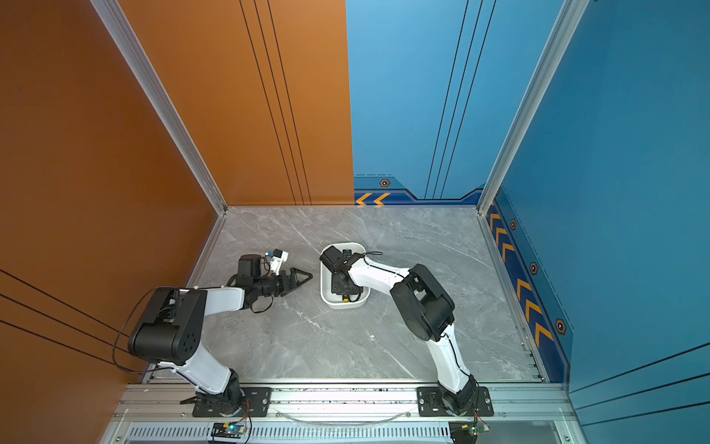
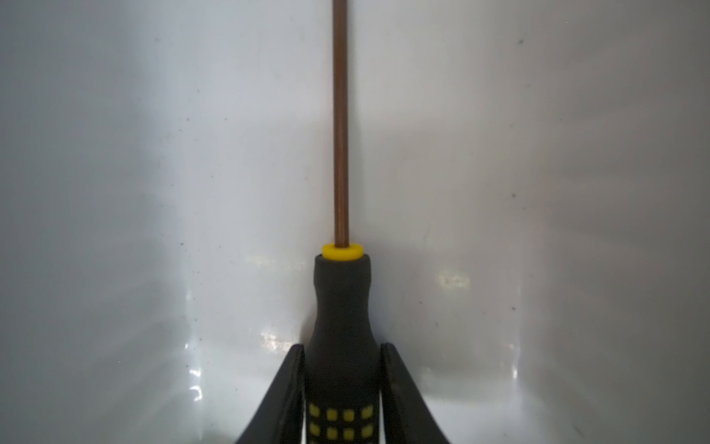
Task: Put the screwdriver in the bin
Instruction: 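Lower the screwdriver into the bin and open the right gripper, then raise the right gripper out of the bin and draw it back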
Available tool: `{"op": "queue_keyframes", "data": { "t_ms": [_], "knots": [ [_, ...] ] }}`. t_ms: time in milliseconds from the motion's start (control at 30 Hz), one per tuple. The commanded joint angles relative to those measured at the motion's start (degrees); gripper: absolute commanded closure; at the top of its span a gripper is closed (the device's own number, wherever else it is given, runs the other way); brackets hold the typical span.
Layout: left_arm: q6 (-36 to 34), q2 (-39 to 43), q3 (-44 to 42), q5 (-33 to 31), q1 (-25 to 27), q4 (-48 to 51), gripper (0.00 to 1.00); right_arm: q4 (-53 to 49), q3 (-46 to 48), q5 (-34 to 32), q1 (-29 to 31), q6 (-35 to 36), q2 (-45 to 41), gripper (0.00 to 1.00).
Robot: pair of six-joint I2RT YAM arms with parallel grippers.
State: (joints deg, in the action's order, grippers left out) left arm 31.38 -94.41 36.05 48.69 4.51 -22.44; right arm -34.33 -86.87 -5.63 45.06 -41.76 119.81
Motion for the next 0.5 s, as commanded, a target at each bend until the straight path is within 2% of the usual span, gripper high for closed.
{"op": "queue_keyframes", "data": {
  "t_ms": [0, 267, 467],
  "knots": [
    [-0.1, -0.3, 0.1, 0.9, -0.3, 0.7, 0.02, -1.2, -0.3, 0.3, -0.4, -0.1, 1.9, 0.65],
    [0.0, -0.3, 0.2, 1.0, -0.3, 0.7, 0.02, -2.1, -0.5, -0.9, -0.4, 1.0, -0.6, 0.59],
    [0.0, -0.2, 0.1, 1.0, -0.3, 0.7, 0.02, -5.2, -2.1, -2.0, -0.6, 3.3, -5.9, 0.55]
  ]
}}
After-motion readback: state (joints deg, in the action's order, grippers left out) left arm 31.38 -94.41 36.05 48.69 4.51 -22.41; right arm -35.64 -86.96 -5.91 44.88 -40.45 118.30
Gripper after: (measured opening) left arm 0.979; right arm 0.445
